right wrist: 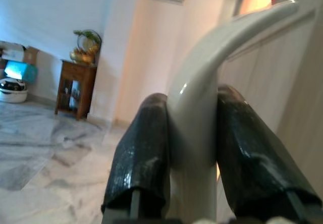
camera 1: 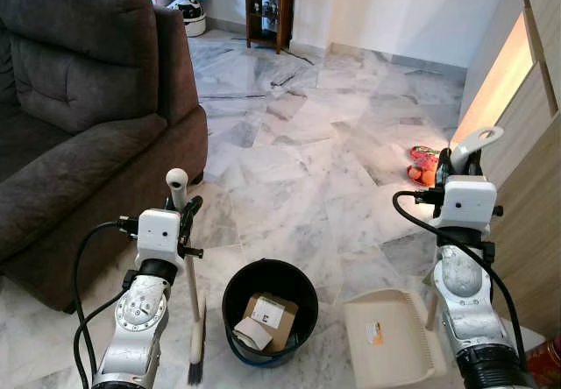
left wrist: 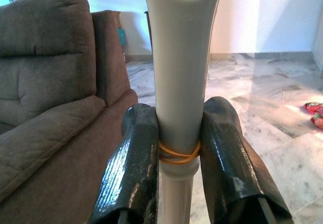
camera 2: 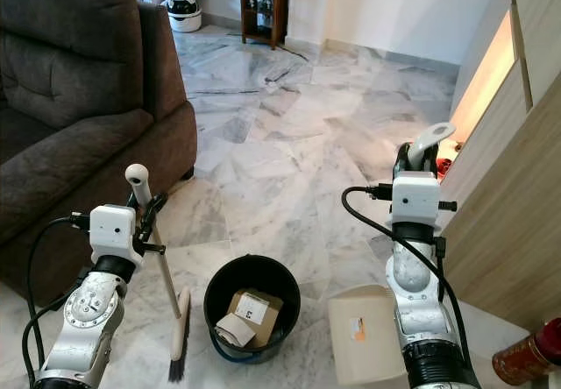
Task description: Sweep floor
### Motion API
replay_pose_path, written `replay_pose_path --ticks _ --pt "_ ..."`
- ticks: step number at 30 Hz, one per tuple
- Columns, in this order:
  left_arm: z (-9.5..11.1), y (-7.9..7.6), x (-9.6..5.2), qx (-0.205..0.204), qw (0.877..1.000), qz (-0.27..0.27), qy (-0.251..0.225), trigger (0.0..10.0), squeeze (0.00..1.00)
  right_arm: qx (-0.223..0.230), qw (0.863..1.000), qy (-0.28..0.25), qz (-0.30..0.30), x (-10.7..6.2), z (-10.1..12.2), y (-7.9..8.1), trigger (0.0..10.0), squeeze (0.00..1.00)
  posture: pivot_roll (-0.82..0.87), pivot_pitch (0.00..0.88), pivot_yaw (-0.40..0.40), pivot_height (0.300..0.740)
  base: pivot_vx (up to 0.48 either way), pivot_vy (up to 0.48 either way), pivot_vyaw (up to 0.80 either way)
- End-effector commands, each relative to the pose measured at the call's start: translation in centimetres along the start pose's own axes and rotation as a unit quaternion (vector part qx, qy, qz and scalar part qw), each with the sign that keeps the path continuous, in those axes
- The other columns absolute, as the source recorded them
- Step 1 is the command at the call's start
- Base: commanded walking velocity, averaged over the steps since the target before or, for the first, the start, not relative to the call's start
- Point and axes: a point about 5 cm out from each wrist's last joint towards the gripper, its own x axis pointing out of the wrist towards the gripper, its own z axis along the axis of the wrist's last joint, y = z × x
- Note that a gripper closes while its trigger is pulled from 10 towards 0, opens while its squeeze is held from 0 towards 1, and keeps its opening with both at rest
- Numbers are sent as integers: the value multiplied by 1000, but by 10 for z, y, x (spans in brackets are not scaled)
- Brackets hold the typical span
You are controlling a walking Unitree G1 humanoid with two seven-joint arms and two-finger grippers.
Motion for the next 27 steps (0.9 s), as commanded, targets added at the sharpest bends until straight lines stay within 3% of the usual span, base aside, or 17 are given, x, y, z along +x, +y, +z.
replay_pose_path --ticks 1,11,27 --pt "9 6 0 3 1000 9 -23 10000 0 23 1000 3 -7 -3 -4 -2 10000 0 62 0 -24 740 0 0 0" --pt "9 9 -4 -18 999 19 -24 10000 0 53 998 28 -4 -10 -18 -5 10000 0 62 0 -32 740 0 0 0" --pt "9 3 -7 -25 999 9 -26 10000 0 56 998 32 7 -18 -25 -2 10000 0 47 0 -30 740 0 0 0"
